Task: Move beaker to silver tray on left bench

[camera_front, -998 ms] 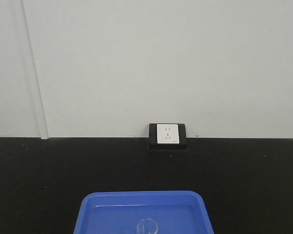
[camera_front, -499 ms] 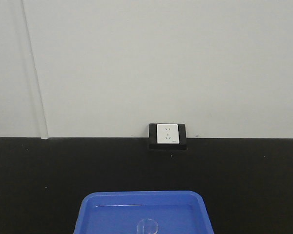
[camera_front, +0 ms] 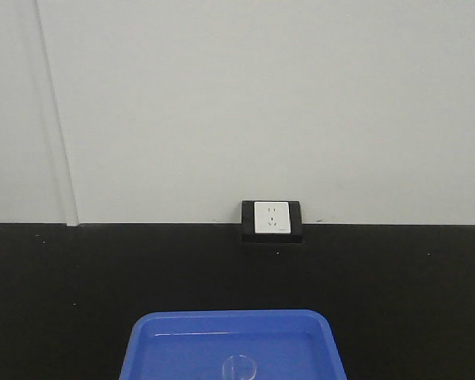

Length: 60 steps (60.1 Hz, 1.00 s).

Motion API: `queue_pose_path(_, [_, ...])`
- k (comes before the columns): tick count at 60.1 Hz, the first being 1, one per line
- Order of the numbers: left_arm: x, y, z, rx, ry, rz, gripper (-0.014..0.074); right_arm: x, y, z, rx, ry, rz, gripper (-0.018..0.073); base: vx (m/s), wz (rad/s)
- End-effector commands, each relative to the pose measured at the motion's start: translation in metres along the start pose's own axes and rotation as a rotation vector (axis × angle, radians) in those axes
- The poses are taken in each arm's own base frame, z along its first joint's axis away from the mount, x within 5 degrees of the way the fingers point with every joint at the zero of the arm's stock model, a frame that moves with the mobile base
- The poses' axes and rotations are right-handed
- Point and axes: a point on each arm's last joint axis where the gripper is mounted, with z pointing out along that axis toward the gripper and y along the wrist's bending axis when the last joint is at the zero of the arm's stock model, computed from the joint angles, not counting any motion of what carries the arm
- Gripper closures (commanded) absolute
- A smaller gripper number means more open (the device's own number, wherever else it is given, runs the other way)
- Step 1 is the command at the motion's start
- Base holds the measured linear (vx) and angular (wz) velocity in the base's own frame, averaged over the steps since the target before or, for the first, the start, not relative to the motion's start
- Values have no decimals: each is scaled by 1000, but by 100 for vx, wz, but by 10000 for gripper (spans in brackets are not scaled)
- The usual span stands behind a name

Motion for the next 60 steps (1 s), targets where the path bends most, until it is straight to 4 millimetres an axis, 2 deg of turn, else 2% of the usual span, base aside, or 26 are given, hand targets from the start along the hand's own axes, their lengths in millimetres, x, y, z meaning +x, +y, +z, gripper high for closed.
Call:
queue_pose_path(1, [-1, -1, 2, 7, -63, -2, 595, -29, 2, 36, -17, -21, -26, 571, 0, 0])
queue_pose_path(7, [-1, -1, 2, 7, -63, -2, 595, -34, 2, 68, -16, 40, -20, 571, 0, 0])
queue_pose_path(15, [-1, -1, 2, 7, -63, -2, 595, -24, 2, 95, -18, 110, -8, 571, 0, 0])
queue_pose_path(24, [-1, -1, 2, 7, -63, -2, 595, -12, 2, 108, -19, 160, -6, 550, 0, 0])
queue_pose_path(32, [-1, -1, 2, 7, -63, -2, 595, -9, 2, 110, -18, 176, -6, 480, 0, 0])
queue_pose_path(41, [-1, -1, 2, 7, -63, -2, 595, -9, 2, 110, -18, 176, -6, 325, 0, 0])
queue_pose_path(48, [-1, -1, 2, 7, -63, -2, 595, -8, 2, 110, -12, 178, 22, 91, 0, 0])
queue_pose_path(55, [-1, -1, 2, 7, -63, -2, 595, -10, 2, 110, -14, 164, 32, -97, 0, 0])
queue_pose_path(60, [-1, -1, 2, 7, -63, -2, 595, -10, 2, 110, -14, 158, 47, -169, 0, 0])
